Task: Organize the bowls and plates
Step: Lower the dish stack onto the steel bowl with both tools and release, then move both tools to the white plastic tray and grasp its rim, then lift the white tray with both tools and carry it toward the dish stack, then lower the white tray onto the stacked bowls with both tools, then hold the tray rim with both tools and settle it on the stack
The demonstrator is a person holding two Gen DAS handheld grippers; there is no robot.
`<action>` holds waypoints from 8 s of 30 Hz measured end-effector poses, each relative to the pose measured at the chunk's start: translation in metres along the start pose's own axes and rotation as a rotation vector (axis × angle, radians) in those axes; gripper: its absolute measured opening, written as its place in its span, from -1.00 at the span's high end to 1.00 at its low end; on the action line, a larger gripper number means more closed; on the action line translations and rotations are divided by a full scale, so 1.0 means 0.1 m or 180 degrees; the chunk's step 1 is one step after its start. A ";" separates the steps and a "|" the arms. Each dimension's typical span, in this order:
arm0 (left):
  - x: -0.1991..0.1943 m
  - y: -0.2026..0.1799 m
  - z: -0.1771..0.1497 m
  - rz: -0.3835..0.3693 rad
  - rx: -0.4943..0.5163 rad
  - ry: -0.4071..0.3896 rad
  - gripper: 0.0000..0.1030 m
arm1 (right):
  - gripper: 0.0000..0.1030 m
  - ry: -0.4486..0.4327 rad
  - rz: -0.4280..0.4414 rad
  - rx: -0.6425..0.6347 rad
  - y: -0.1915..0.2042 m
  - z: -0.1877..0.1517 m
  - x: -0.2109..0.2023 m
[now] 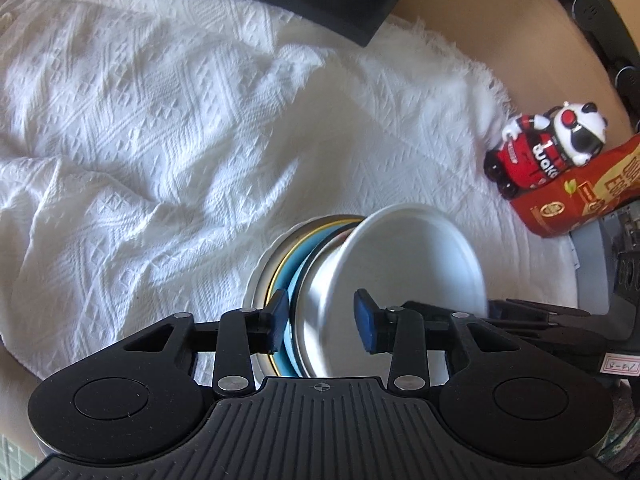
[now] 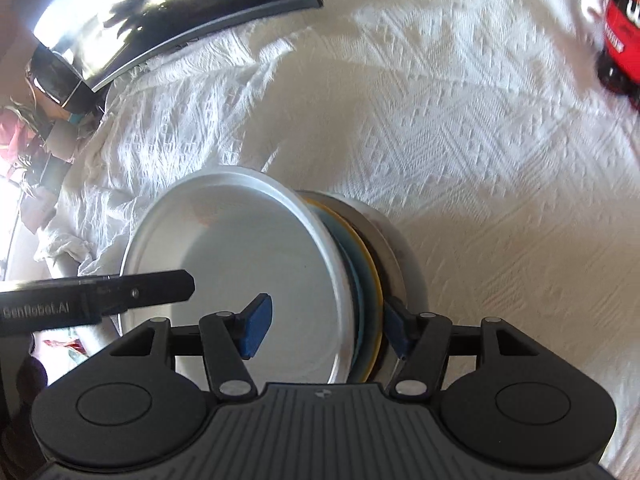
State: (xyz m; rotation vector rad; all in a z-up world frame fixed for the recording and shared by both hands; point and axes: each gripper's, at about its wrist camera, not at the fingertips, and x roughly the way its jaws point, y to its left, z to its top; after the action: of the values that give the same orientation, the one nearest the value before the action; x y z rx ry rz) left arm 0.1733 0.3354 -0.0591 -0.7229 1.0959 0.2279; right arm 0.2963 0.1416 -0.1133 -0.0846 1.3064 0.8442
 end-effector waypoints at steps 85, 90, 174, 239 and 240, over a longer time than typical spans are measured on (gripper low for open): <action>2.18 -3.82 -1.48 -0.0325 0.1952 0.1011 0.48 | 0.45 -0.1227 -0.1217 0.1657 -3.08 -2.43 -1.71; 1.83 -3.27 -1.19 -0.0174 0.1666 0.0715 0.48 | 0.45 -0.1199 -0.1020 0.1250 -2.71 -2.09 -1.61; -0.67 -0.58 -0.02 -0.0154 0.0959 -0.0430 0.44 | 0.30 -0.1743 -0.0038 -0.0334 0.79 -0.73 -1.53; -0.25 -0.05 0.22 -0.0562 0.0419 -0.0068 0.56 | 0.30 -0.1072 -0.0348 -0.0005 0.61 -0.47 -0.68; -0.30 -0.07 0.21 -0.0547 0.0438 -0.0095 0.56 | 0.30 -0.1070 -0.0306 -0.0006 0.62 -0.48 -0.70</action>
State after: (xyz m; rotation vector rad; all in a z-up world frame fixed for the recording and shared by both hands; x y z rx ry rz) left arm 0.1782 0.3488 -0.0248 -0.6839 1.0046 0.0166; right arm 0.2198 0.1260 -0.0427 -0.0059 0.9781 0.7412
